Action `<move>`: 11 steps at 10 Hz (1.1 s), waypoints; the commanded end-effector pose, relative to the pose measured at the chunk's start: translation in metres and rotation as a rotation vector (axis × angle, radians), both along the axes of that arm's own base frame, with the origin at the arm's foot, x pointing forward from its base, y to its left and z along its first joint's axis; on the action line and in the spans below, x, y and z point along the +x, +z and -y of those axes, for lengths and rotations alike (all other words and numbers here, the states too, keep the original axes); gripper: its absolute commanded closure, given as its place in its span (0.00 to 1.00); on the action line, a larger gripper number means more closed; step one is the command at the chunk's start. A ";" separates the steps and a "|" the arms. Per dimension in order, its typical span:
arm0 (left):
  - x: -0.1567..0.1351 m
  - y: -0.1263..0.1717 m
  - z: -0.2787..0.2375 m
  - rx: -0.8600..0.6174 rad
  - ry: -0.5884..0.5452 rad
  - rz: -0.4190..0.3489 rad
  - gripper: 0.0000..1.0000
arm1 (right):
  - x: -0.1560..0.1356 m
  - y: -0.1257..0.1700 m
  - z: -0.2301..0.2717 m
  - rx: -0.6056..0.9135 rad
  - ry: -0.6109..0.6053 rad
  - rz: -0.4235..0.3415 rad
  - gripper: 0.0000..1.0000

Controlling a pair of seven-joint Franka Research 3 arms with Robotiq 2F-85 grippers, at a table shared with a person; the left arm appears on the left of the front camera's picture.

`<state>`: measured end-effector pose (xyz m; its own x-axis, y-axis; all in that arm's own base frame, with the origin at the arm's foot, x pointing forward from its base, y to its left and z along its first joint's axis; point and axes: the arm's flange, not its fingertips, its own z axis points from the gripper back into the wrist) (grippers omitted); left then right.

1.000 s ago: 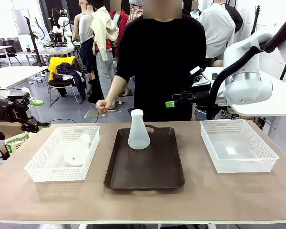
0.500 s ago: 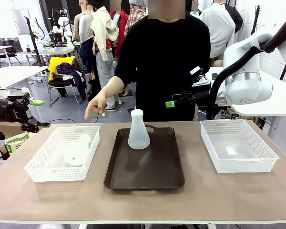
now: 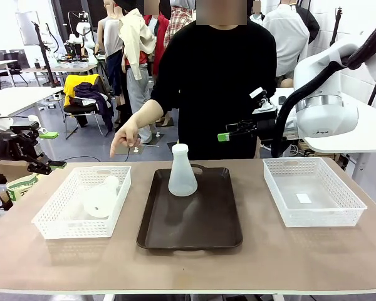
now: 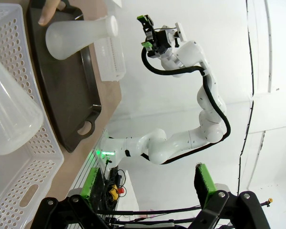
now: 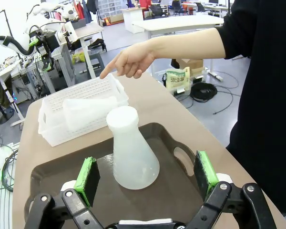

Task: Prepare the laboratory tools.
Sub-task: Pick up the Big flask that the person points to.

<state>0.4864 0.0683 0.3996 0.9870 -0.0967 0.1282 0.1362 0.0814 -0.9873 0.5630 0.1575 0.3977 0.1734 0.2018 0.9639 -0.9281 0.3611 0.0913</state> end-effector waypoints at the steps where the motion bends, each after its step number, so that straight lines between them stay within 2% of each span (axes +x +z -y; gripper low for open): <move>1: -0.002 0.001 -0.002 0.016 -0.008 0.004 0.00 | 0.001 0.000 -0.001 -0.006 0.006 -0.011 0.00; 3: 0.000 0.000 0.000 0.000 0.000 0.000 0.00 | 0.001 0.000 -0.001 -0.006 0.006 -0.011 0.00; 5: 0.001 0.024 0.007 0.024 -0.006 0.068 0.00 | 0.001 0.000 -0.001 -0.006 0.006 -0.011 0.00; 7: 0.009 0.059 0.019 0.142 0.005 0.141 0.00 | 0.001 0.000 -0.001 -0.006 0.006 -0.011 0.00; 9: 0.017 0.081 0.042 0.369 -0.014 0.169 0.00 | 0.001 0.000 -0.001 -0.006 0.006 -0.011 0.00; 11: 0.028 0.089 0.075 0.666 -0.067 0.189 0.00 | 0.001 0.000 -0.001 -0.006 0.006 -0.011 0.00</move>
